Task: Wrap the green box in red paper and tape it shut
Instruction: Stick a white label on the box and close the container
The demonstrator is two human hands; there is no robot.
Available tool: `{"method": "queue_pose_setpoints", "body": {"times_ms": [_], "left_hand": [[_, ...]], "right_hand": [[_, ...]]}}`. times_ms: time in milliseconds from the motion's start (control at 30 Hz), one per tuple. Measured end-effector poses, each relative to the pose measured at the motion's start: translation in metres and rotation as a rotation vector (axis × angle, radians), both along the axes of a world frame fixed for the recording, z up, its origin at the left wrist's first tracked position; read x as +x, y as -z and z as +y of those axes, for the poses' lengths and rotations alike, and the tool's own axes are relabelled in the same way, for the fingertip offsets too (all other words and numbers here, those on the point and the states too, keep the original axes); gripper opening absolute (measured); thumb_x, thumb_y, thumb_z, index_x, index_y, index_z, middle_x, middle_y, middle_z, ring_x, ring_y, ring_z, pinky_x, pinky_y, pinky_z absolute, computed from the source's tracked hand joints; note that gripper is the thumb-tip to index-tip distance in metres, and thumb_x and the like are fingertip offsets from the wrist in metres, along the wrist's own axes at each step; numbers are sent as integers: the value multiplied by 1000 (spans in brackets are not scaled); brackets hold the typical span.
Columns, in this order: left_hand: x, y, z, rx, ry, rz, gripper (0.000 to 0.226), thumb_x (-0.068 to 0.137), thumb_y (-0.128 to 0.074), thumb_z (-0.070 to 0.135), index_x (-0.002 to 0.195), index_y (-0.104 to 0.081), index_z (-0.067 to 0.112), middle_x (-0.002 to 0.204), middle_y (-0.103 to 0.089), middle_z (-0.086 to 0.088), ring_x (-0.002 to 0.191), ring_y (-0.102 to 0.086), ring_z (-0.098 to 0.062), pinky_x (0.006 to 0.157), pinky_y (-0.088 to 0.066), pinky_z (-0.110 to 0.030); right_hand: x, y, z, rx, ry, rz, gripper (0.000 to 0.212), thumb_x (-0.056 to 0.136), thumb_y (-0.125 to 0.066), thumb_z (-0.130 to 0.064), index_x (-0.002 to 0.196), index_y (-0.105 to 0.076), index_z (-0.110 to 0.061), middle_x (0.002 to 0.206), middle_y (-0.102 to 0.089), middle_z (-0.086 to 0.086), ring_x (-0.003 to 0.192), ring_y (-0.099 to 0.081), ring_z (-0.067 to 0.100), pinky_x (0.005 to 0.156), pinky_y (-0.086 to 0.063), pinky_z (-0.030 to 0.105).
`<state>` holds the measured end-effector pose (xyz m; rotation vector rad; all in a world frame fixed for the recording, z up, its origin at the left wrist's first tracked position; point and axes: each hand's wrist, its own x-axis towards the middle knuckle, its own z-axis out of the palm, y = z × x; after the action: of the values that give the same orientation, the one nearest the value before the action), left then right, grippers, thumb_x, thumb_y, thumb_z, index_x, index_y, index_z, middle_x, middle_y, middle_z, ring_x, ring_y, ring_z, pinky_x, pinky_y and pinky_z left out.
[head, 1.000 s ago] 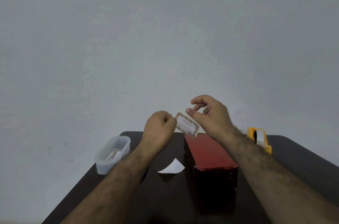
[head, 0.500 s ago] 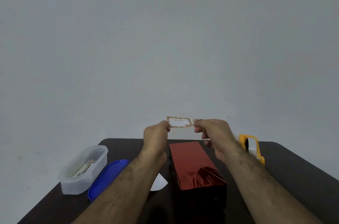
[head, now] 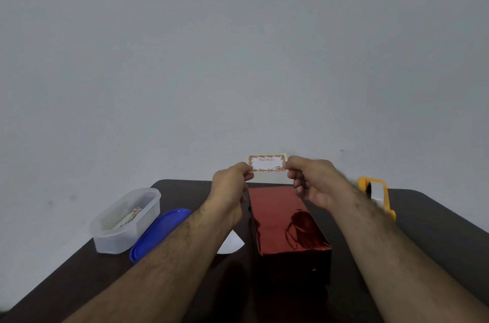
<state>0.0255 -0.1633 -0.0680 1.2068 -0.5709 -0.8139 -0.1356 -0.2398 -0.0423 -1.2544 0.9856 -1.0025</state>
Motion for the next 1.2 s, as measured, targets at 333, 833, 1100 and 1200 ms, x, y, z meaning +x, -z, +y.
{"method": "queue_pose_setpoints", "body": {"times_ms": [333,833,1100,1200], "left_hand": [[-1,15,11,87,-25,-269,21,79,-68,13,76,-47,13,75,-37,-7,69,-32,-21,59,-23,-32],[3,36,-2,301,-149,-366,11,57,-66,43,55,-68,33,114,-68,-21,104,-62,-42,83,-54,-43],[-1,36,1,343,-196,-591,35,79,-71,43,59,-63,16,89,-68,-2,107,-56,-31,94,-47,-47],[-1,34,0,371,-207,-699,31,83,-71,41,62,-71,18,82,-69,5,105,-55,-26,99,-42,-47]], "right_hand": [[-10,12,-16,-7,-117,387,17,83,-77,-18,73,-63,-14,54,-49,-4,44,-25,11,45,-18,21],[-4,17,-16,-105,-31,545,23,83,-80,-20,70,-63,-14,48,-47,-5,40,-29,9,37,-21,14],[-5,17,-14,-108,-3,599,12,77,-79,-13,78,-67,-11,63,-53,0,49,-39,11,37,-26,15],[-3,19,-15,-125,21,597,15,72,-83,-12,80,-71,-8,71,-60,2,60,-48,13,50,-35,26]]}}
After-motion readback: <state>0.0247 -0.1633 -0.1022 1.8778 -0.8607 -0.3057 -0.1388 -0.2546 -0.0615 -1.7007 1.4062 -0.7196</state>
